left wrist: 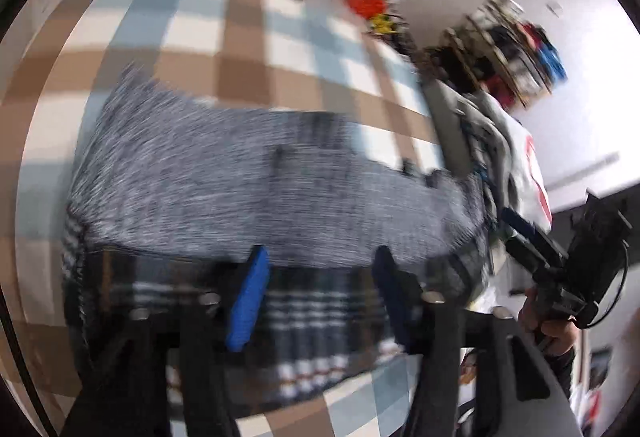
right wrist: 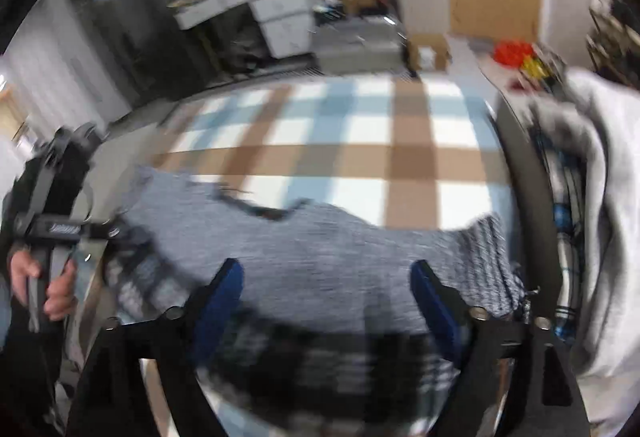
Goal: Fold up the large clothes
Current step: 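Grasp the grey ribbed band edge with both grippers side by side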
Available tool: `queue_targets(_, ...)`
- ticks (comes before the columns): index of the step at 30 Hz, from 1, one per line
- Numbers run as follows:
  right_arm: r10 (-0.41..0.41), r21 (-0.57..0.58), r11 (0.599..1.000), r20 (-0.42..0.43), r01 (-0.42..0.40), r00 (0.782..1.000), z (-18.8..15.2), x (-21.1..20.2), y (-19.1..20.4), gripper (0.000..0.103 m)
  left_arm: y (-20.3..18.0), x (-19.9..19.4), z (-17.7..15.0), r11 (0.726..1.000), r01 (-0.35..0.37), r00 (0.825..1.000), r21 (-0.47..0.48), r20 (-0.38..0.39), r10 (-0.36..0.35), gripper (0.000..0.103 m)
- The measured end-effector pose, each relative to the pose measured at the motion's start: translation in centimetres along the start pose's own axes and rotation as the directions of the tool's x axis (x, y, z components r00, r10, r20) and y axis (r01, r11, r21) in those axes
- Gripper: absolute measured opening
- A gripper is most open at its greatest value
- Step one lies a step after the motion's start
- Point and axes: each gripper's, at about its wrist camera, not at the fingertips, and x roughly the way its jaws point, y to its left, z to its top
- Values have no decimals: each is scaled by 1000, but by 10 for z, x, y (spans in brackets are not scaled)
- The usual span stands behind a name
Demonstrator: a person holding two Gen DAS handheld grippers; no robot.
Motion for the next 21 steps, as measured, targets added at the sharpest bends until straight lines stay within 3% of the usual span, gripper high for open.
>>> queue_targets(4, -119, -150, 982, 2, 117, 993, -15, 0, 37, 95, -38, 12, -5, 994, -3, 1000, 106, -31, 6, 66)
queue_targets(8, -201, -228, 956, -49, 185, 978, -38, 25, 42, 95, -44, 40, 1, 993, -17, 1000, 120, -21, 19, 66)
queue_targets(11, -162, -234, 962, -65, 142, 985, -55, 37, 37, 95, -43, 63, -1, 992, -57, 995, 114, -70, 65, 66)
queue_targets(14, -169, -196, 969, -73, 152, 983, -62, 46, 27, 95, -38, 74, -1, 991, -79, 992, 109, -89, 89, 66)
queue_targets(18, -236, -232, 948, -56, 217, 970, -73, 65, 21, 98, -58, 75, -15, 948, -185, 979, 259, -35, 201, 66)
queue_targets(21, -233, -185, 958, -72, 217, 970, -67, 72, 12, 103, -55, 78, -18, 936, -199, 977, 291, -11, 211, 66)
